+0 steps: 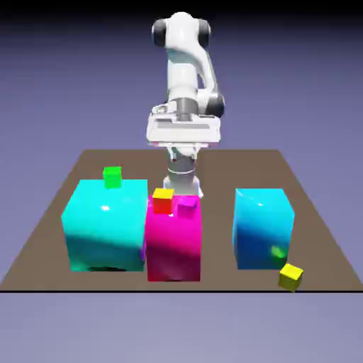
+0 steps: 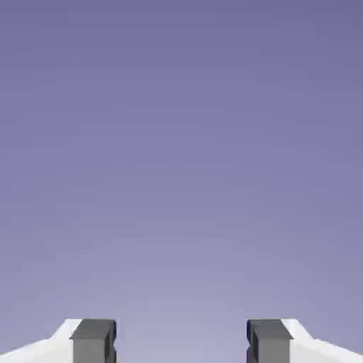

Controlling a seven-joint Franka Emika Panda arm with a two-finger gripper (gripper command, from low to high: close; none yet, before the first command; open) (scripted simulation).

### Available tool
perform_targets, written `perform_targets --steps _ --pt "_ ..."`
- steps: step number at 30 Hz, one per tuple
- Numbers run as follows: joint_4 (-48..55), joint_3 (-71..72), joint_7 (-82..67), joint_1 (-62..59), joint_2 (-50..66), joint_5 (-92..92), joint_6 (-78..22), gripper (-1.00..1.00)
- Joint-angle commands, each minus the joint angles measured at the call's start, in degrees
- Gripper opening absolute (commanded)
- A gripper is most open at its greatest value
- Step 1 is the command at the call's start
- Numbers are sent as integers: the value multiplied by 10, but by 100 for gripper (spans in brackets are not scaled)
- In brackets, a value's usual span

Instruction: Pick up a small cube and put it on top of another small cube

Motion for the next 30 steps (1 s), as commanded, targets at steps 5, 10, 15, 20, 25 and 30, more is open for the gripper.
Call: perform_targets --steps 5,10,15,20,25,30 --pt "101 43 3 11 104 -42 -96 0" --pt "202 85 6 23 208 -83 -192 0" --pt "304 128 9 34 311 -125 -288 0" --pt "405 170 12 45 415 -166 -384 0" --pt "506 213 15 57 519 -208 -480 0" --pt "607 256 17 68 623 -249 -576 0"
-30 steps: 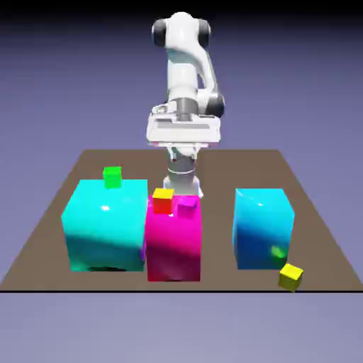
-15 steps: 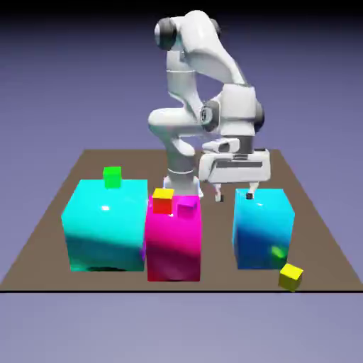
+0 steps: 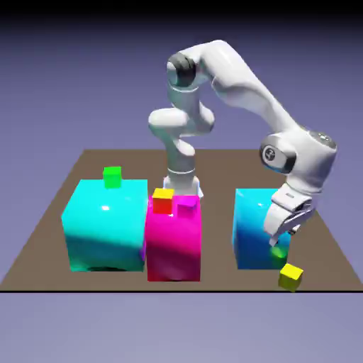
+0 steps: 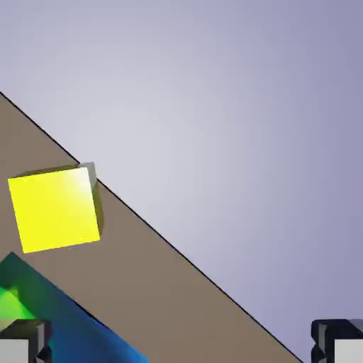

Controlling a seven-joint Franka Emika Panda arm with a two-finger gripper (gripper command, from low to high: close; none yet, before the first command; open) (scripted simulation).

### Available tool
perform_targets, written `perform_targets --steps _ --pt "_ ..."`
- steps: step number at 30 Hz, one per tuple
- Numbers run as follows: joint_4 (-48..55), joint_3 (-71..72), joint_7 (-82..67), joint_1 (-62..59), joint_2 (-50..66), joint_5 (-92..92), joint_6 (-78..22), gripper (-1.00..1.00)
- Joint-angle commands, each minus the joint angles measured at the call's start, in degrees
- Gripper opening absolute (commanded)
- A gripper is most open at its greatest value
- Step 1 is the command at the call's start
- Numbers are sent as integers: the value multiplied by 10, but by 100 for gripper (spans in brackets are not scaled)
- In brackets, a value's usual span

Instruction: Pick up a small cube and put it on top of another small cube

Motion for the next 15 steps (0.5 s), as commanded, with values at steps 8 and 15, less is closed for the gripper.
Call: perform_targets --steps 8,15 --pt "162 68 5 18 166 -66 -154 0" --pt "241 106 14 23 275 -114 -224 0"
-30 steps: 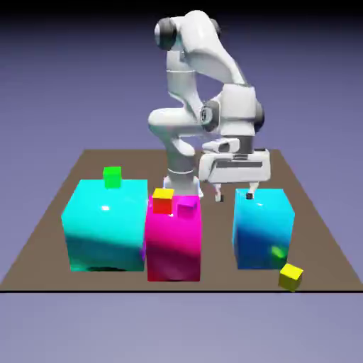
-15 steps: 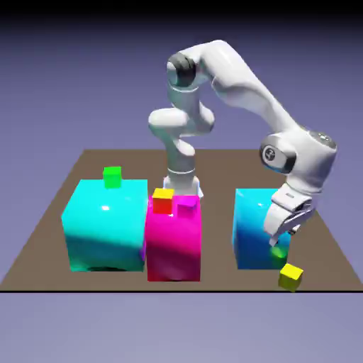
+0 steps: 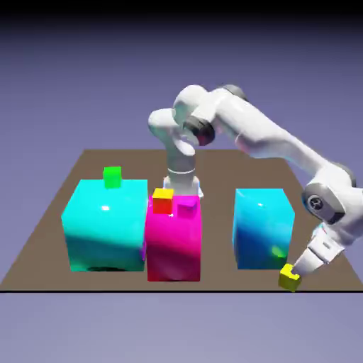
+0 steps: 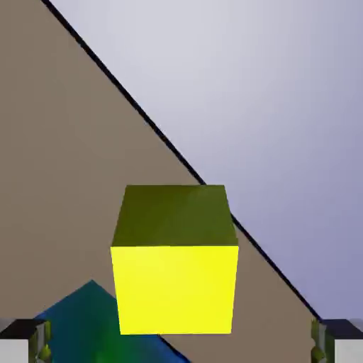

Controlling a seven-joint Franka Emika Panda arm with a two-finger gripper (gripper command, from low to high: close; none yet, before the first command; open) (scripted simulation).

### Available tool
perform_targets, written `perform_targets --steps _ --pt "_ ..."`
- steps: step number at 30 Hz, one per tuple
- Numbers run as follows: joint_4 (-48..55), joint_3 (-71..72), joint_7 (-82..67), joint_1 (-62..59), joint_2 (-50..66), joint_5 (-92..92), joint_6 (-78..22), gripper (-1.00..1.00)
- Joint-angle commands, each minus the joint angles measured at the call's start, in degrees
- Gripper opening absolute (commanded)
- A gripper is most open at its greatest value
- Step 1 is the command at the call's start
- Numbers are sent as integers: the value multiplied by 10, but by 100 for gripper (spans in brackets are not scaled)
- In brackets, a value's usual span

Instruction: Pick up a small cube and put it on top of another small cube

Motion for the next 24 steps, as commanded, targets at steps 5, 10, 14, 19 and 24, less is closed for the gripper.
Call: perform_targets --steps 5,10,14,19,24 --pt "-47 -10 14 -15 15 -15 54 -100" --pt "-3 -23 -3 -3 -43 33 -29 -100" --pt "-56 -86 5 -26 -126 93 -41 -100" --pt "-123 -165 15 -54 -230 168 -55 -100" --pt "-189 -244 24 -82 -334 243 -70 -100"
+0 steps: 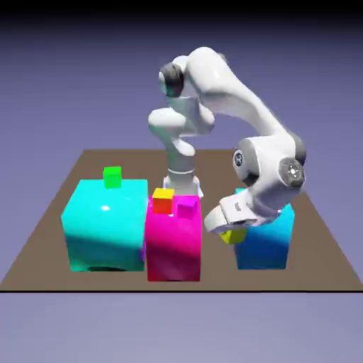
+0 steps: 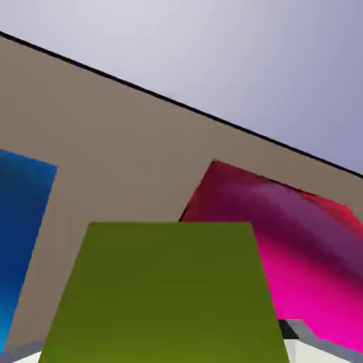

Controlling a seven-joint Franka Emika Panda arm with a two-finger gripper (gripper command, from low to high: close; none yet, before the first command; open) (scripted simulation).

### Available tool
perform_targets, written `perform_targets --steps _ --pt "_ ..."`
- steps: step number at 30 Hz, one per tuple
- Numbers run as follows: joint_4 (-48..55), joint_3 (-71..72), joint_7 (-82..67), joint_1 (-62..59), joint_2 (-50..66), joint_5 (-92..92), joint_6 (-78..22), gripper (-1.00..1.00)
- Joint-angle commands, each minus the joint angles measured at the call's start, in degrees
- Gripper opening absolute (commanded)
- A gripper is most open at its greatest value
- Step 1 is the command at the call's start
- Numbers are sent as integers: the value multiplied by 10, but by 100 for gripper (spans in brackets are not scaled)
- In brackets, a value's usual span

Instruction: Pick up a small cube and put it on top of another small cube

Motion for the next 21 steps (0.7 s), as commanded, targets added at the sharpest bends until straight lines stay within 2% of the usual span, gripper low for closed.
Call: perform_targets --steps 1,12,18,19,21 --pt "-13 -16 2 -6 -21 14 -3 -100" --pt "-143 -169 20 -60 -222 159 -31 -100" --pt "-257 -167 19 -58 -238 160 68 -100" --pt "-258 -167 19 -58 -238 160 68 100" --pt "-237 -168 20 -58 -235 160 50 100"
